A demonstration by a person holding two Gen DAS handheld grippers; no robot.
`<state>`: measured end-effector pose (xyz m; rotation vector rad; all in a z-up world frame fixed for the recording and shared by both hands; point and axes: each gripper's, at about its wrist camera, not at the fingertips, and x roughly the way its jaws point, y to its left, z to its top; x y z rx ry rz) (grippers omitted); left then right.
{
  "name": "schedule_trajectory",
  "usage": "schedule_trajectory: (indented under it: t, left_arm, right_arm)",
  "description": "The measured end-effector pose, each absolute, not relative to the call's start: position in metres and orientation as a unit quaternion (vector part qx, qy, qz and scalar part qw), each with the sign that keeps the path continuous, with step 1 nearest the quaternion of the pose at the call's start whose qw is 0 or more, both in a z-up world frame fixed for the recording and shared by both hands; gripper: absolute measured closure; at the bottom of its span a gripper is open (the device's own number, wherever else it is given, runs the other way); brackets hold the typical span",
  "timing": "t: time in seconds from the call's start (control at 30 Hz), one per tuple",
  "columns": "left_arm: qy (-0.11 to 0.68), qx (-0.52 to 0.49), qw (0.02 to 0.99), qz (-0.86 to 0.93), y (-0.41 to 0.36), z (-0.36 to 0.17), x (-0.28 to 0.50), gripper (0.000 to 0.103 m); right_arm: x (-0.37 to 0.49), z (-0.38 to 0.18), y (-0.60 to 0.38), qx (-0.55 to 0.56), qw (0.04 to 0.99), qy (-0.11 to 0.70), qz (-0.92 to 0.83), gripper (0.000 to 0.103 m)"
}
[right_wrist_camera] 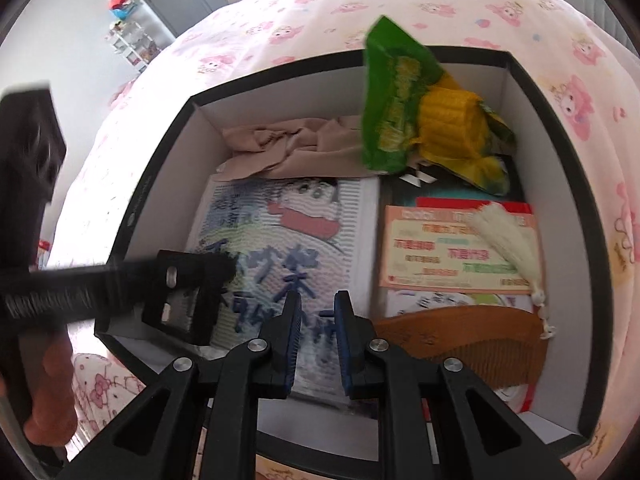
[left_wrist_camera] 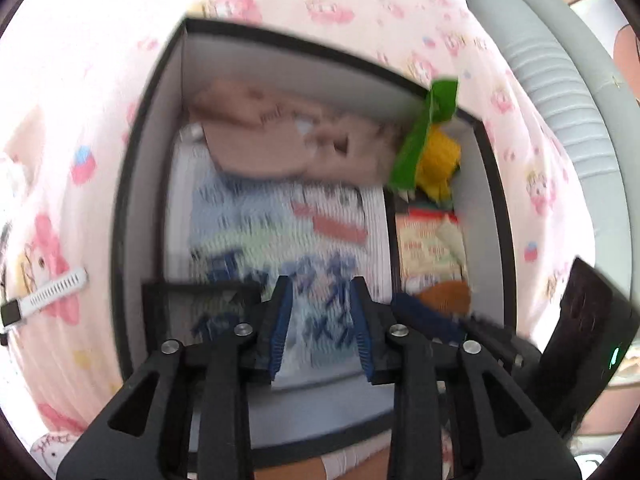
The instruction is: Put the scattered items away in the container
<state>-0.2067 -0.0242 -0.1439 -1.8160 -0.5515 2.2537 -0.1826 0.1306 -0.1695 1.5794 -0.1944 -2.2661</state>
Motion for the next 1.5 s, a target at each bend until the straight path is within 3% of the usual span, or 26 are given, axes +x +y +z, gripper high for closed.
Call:
schedule_trajectory:
  t: [0.13,0.33,0.57,0.77,1.0,1.07,1.5]
  left_arm:
    - [-0.136,-0.633,0.037,0.761,-0.015,-0.152,-0.218,0.073]
    - [-0.114,-0.650,0.041,0.751,-0.008,-0.159,-0.211,0.072]
    - [-0.155,-0.548,0.088,0.818,0.007,-0.109,-0.157,0.072]
    - [-0.147,-0.506,0.109,0.843,0.023,-0.077,-0.121,0.067]
    - [-0.126,-0.499,0.130,0.848,0.002,-0.073,-0.085,0.065]
    - [-0.129,-0.497,0.134,0.848,-0.004,-0.066,-0.074,0.058]
    - [-0.138,-0.472,0.116,0.863,-0.075,-0.045,-0.022,0.059]
  right_arm:
    - [-0.180,-0.169,0.129,0.561,0.190,-0.055,-0.804,0.089]
    - [-0.188,-0.173,0.150,0.564,0.138,-0.062,-0.812,0.088]
    - [-0.179,-0.158,0.173,0.558,0.148,-0.132,-0.805,0.084]
    - [-0.143,-0.116,0.174,0.510,0.149,-0.096,-0.842,0.078]
    - [-0.102,-0.089,0.168,0.487,0.149,-0.095,-0.855,0.076]
    - [-0.089,-0.083,0.160,0.482,0.156,-0.093,-0.857,0.076]
    - [-0.051,-0.065,0.080,0.474,0.204,-0.057,-0.855,0.074]
